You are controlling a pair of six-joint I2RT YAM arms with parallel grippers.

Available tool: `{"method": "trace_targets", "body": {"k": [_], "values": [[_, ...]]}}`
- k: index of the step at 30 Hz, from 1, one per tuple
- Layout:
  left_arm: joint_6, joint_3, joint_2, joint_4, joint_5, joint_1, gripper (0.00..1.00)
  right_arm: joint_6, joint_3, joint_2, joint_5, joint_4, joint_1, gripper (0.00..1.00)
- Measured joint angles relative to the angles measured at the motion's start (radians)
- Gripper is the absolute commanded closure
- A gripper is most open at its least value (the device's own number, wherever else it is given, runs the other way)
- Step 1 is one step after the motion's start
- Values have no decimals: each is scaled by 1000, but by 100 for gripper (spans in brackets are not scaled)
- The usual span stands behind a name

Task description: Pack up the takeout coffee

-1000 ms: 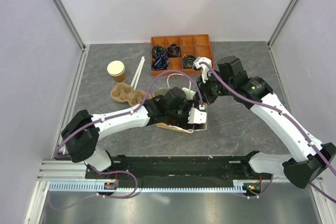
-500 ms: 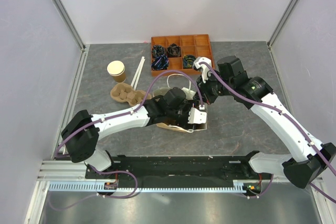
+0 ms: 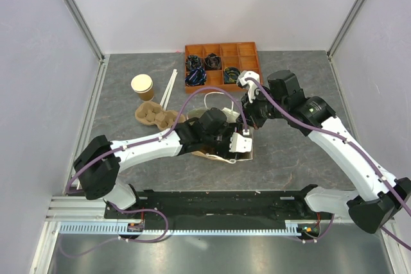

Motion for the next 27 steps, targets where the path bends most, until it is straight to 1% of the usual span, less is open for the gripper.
{"method": "trace_targets", "body": {"k": [7, 11, 13, 15, 16, 18, 19, 22, 25, 27], "values": [[6, -20, -3, 29, -3, -2, 82, 0, -11, -10, -6, 8, 0, 100], [11, -33, -4, 55, -8, -2, 85, 0, -11, -11, -8, 9, 0, 100], [11, -36, -4, 60, -8, -2, 85, 0, -11, -11, -9, 9, 0, 100], [13, -40, -2, 67, -9, -2, 81, 0, -13, -11, -10, 10, 0, 100], [14, -40, 2, 71, -11, -2, 73, -2, -13, -11, -10, 10, 0, 100], [17, -39, 5, 78, -16, -2, 64, -4, -13, -11, -10, 10, 0, 100], [18, -38, 4, 80, -18, -2, 58, -6, -13, -12, -10, 10, -1, 100], [19, -39, -2, 80, -25, -4, 50, -8, -18, -18, -11, 15, -2, 100], [23, -51, -14, 86, -51, -15, 45, -8, -37, -37, -16, 24, -2, 100], [27, -63, -22, 97, -68, -29, 43, -16, -58, -59, -29, 34, -1, 100]]}}
